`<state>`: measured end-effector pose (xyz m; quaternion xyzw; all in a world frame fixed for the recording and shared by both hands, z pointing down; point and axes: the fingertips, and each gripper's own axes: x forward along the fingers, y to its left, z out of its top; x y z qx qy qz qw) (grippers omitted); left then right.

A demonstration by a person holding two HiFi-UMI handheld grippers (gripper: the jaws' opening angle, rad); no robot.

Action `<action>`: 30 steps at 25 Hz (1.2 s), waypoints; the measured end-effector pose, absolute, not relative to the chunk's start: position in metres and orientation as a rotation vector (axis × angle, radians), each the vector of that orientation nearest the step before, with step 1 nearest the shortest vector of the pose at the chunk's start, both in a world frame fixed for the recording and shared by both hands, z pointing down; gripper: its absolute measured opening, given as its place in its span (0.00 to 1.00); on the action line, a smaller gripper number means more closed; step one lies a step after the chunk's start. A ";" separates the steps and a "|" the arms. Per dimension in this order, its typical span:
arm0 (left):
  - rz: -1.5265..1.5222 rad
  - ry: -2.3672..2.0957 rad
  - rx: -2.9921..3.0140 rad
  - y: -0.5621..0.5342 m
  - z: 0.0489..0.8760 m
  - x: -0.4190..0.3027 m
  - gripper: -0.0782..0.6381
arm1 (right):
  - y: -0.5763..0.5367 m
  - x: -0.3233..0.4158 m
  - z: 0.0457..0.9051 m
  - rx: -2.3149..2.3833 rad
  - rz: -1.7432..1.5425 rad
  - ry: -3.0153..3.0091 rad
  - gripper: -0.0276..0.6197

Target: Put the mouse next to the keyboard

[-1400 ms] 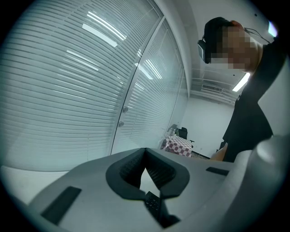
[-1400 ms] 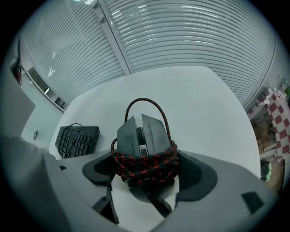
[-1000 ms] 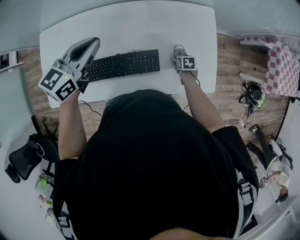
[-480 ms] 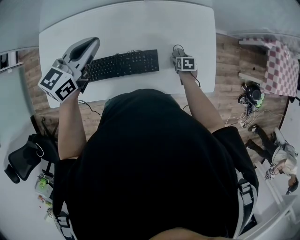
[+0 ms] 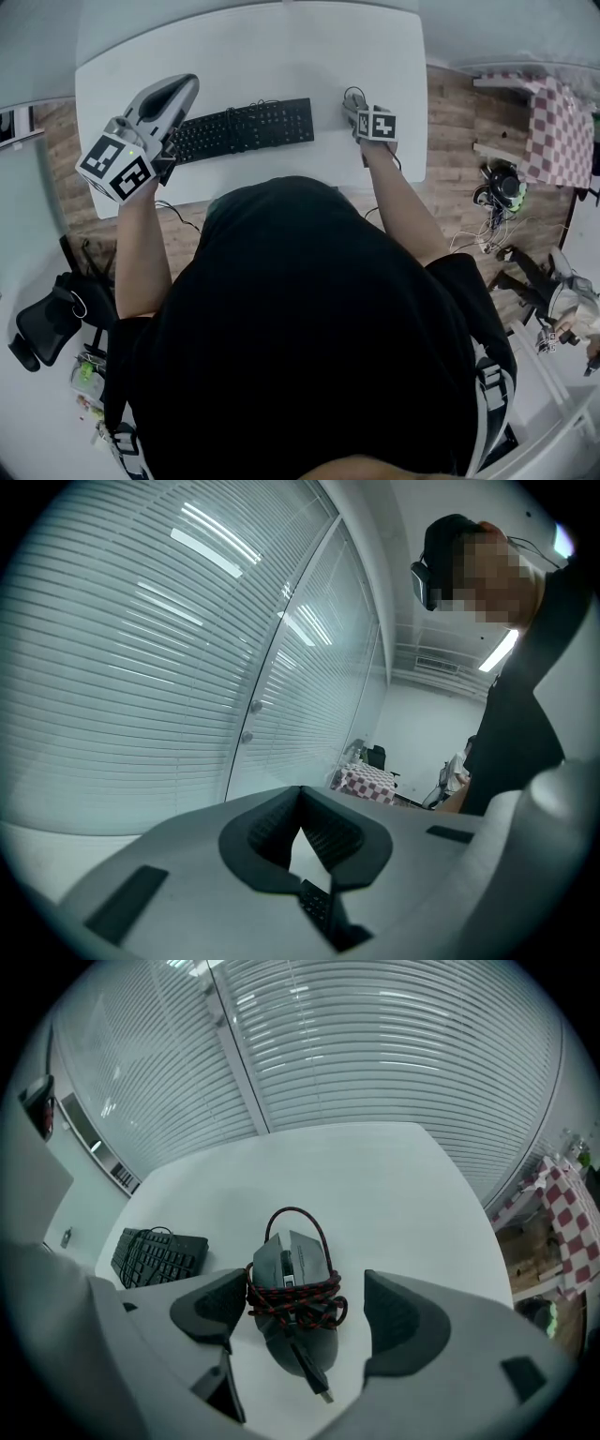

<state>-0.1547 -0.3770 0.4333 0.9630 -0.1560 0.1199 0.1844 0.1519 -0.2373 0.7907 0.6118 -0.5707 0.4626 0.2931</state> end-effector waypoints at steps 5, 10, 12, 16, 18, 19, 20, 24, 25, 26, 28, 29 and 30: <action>0.341 -0.432 2.724 -0.374 0.432 -0.151 0.14 | -0.241 0.156 0.779 1.658 1.240 -1.555 0.69; 0.341 -0.424 2.734 -0.365 0.427 -0.147 0.14 | -0.242 0.159 0.763 1.671 1.214 -1.594 0.69; 0.340 -0.424 2.738 -0.362 0.426 -0.145 0.14 | -0.243 0.162 0.756 1.677 1.203 -1.614 0.69; 0.332 -0.422 2.744 -0.358 0.425 -0.142 0.14 | -0.246 0.162 0.741 1.687 1.187 -1.661 0.68; 0.321 -0.422 2.746 -0.355 0.424 -0.142 0.14 | -0.248 0.159 0.733 1.688 1.171 -1.686 0.68; 0.314 -0.423 2.747 -0.353 0.423 -0.141 0.14 | -0.249 0.158 0.728 1.690 1.163 -1.699 0.68; 0.306 -0.424 2.748 -0.351 0.422 -0.141 0.14 | -0.249 0.157 0.723 1.693 1.155 -1.711 0.68; 0.310 -0.425 2.749 -0.343 0.416 -0.141 0.14 | -0.253 0.158 0.696 1.727 1.115 -1.760 0.68; 0.309 -0.425 2.750 -0.341 0.415 -0.141 0.14 | -0.255 0.158 0.688 1.736 1.100 -1.775 0.68; 0.307 -0.426 2.750 -0.340 0.413 -0.142 0.14 | -0.258 0.158 0.679 1.745 1.085 -1.791 0.68; 0.301 -0.426 2.753 -0.338 0.412 -0.141 0.14 | -0.261 0.161 0.662 1.767 1.052 -1.819 0.66; 0.300 -0.425 2.757 -0.337 0.411 -0.139 0.14 | -0.262 0.164 0.655 1.781 1.034 -1.833 0.63; 0.300 -0.426 2.760 -0.336 0.410 -0.137 0.14 | -0.265 0.165 0.647 1.796 1.015 -1.850 0.58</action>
